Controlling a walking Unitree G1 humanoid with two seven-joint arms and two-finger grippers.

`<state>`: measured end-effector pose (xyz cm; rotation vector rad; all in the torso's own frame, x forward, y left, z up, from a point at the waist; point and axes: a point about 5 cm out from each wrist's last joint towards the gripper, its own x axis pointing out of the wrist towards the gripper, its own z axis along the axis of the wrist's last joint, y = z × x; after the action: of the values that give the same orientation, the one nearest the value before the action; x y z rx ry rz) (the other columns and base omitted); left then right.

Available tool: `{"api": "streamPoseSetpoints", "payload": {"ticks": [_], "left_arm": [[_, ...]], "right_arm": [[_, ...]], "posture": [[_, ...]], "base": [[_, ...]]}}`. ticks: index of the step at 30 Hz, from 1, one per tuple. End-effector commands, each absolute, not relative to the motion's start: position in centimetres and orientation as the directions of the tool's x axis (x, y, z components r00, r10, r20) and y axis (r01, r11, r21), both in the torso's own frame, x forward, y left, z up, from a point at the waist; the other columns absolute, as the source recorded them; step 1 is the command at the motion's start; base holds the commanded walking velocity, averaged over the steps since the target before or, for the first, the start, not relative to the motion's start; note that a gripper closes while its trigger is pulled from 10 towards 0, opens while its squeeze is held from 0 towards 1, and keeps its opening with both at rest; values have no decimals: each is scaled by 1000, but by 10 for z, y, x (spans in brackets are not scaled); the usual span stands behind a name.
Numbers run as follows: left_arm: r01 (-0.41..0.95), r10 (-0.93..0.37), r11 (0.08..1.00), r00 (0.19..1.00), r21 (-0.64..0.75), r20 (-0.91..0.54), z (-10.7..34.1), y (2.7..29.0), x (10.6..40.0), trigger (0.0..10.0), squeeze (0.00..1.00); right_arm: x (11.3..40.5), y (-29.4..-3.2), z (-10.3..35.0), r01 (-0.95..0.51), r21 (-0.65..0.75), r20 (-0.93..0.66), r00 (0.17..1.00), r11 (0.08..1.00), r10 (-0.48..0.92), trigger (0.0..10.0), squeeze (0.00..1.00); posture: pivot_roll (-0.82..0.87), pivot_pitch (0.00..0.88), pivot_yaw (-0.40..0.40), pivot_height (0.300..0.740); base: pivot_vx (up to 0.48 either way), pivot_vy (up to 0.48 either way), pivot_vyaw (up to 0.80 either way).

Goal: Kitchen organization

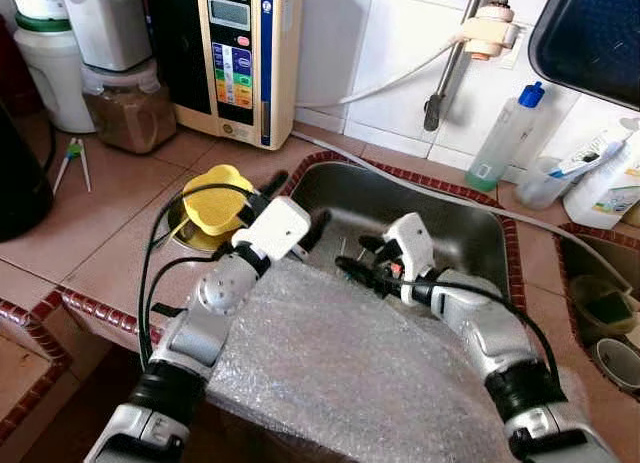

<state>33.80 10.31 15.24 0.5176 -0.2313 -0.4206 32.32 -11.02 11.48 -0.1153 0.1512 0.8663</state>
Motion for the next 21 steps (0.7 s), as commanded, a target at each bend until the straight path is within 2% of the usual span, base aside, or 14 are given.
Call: {"api": "streamPoseSetpoints", "payload": {"ticks": [1, 6, 7, 8, 9, 12, 16, 17, 18, 19, 21], "left_arm": [[297, -422, 787, 898, 540, 122, 159, 102, 345, 10000, 1000], [204, -316, 838, 938, 506, 145, 168, 115, 358, 10000, 1000], [168, -258, 870, 956, 463, 137, 167, 123, 361, 10000, 1000], [150, -231, 881, 964, 448, 131, 166, 127, 363, 10000, 1000], [139, -206, 897, 971, 419, 118, 164, 130, 363, 10000, 1000], [100, -134, 937, 988, 335, 81, 157, 139, 365, 10000, 1000], [20, -27, 971, 999, 237, 25, 151, 154, 368, 10000, 1000], [2, -4, 978, 1000, 211, 9, 149, 157, 369, 10000, 592], [-15, 15, 984, 1000, 180, -2, 149, 160, 369, 10000, 71], [-42, 44, 990, 999, 137, -15, 149, 165, 370, 10000, 0], [-52, 55, 991, 998, 127, -16, 149, 168, 371, 10000, 0]], "right_arm": [[321, -107, 128, -787, -66, -135, 616, 614, 776, 10000, 1000], [323, -108, 138, -751, -62, -88, 660, 657, 746, 10000, 1000], [318, -107, 138, -773, -79, -94, 634, 629, 768, 10000, 475], [313, -105, 138, -793, -91, -99, 610, 603, 786, 10000, 475], [310, -104, 136, -797, -108, -119, 604, 594, 788, 10000, 0], [305, -101, 130, -788, -130, -153, 615, 602, 773, 10000, 0], [306, -105, 125, -736, -94, -153, 676, 670, 721, 10000, 0], [306, -105, 126, -733, -81, -150, 679, 676, 718, 10000, 0], [306, -105, 126, -733, -72, -145, 679, 677, 720, 10000, 0], [304, -105, 130, -739, -81, -123, 673, 669, 729, 10000, 0], [303, -105, 132, -739, -94, -116, 674, 667, 730, 10000, 0]], "posture": [[62, 0, -107, 740], [58, 0, -95, 740], [56, 0, -90, 740], [55, 0, -88, 740], [50, 0, -84, 740], [48, 0, -81, 740], [48, 0, -81, 740], [48, 0, -81, 740], [48, 0, -81, 740], [47, 0, -81, 740], [46, 0, -81, 740]], "base": [[0, 0, 0], [0, 0, 0], [0, 0, 0], [0, 0, 0], [0, 0, 0], [0, 0, 0], [0, 0, 0], [0, 0, 0], [0, 0, 0], [0, 0, 0], [0, 0, 0]]}}
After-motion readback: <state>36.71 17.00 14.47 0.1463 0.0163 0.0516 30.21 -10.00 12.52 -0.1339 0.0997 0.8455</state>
